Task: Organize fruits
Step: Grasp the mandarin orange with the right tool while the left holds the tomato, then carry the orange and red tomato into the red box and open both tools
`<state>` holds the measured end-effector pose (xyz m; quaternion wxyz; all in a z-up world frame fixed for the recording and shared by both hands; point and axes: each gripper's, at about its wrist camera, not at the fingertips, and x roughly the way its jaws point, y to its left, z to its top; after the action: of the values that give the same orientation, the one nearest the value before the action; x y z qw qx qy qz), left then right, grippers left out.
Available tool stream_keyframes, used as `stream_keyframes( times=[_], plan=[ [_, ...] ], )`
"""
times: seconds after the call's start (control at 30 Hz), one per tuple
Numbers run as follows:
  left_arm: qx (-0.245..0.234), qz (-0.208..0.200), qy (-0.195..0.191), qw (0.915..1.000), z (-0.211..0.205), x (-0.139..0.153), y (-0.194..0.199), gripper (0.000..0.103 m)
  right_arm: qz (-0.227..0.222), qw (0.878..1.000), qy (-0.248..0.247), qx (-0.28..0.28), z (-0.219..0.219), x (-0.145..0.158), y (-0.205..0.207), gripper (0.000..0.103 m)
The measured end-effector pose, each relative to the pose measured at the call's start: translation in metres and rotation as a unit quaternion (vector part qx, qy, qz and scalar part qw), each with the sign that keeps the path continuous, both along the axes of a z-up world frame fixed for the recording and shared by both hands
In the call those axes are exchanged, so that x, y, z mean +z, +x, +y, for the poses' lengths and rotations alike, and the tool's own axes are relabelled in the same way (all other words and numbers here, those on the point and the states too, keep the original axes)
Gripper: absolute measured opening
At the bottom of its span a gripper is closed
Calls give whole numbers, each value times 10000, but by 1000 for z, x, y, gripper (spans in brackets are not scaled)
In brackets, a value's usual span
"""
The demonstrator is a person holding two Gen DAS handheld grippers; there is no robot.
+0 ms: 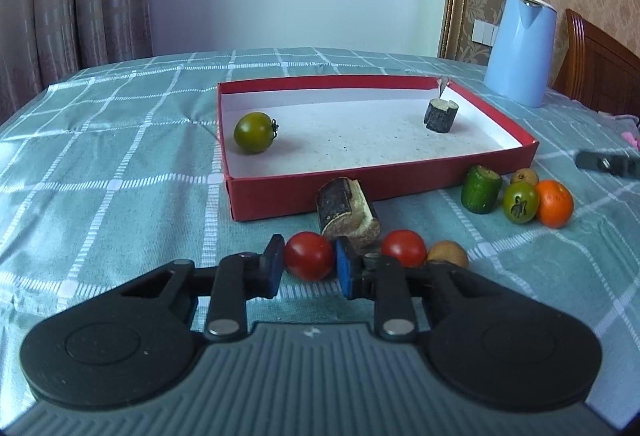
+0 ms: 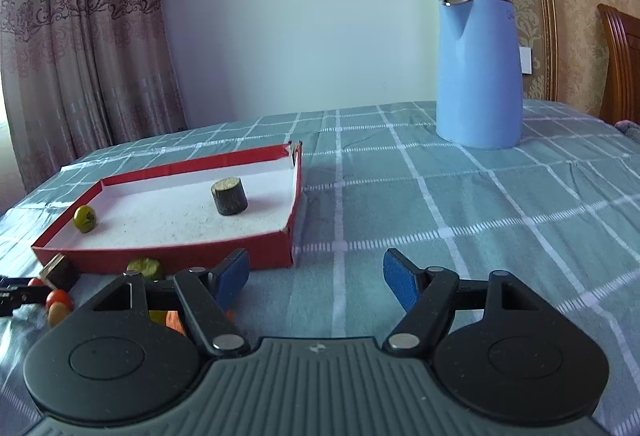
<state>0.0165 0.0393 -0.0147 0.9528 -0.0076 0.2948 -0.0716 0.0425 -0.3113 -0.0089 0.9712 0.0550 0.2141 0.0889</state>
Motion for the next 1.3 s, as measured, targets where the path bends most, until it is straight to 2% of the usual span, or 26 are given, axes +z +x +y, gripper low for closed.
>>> stream_keyframes(
  times=[0.1,0.13,0.2,0.33,0.43,0.6,0.7,0.83,1.0,1.1,1.3],
  plan=[
    [-2,-5,33,10000,-1,0,0,24,59,9998,-140,123,-3,-7,-12,74],
    [-2,-3,26,10000,-1,0,0,24,162,9990,-145,402,0,-9,-16,74],
    [-1,3,12,10000,-1,0,0,24,182,9981,-139,568,2,-8,-17,74],
    [-3,5,42,10000,-2,-1,0,25,109,9942,-502,941,24,-7,-18,74],
    [-3,4,40,10000,-2,-1,-1,25,291,9883,-692,1327,40,-10,-11,74],
    [-3,4,43,10000,-2,-1,-1,25,352,9872,-696,1388,50,-12,-3,72],
    [-4,4,42,10000,-2,-1,0,25,443,9860,-730,1429,53,-14,4,62],
    [-10,5,49,10000,-2,-1,-1,25,506,9833,-722,1591,58,-16,5,43],
    [10,-65,18,10000,-2,0,-4,24,419,9841,-791,1533,60,-16,2,42],
    [9,-149,-10,9999,-1,2,-9,24,371,9875,-587,1412,51,-14,2,42],
    [107,-587,182,9981,-3,6,-32,24,205,9919,-333,1212,41,-10,-1,42]
  ],
)
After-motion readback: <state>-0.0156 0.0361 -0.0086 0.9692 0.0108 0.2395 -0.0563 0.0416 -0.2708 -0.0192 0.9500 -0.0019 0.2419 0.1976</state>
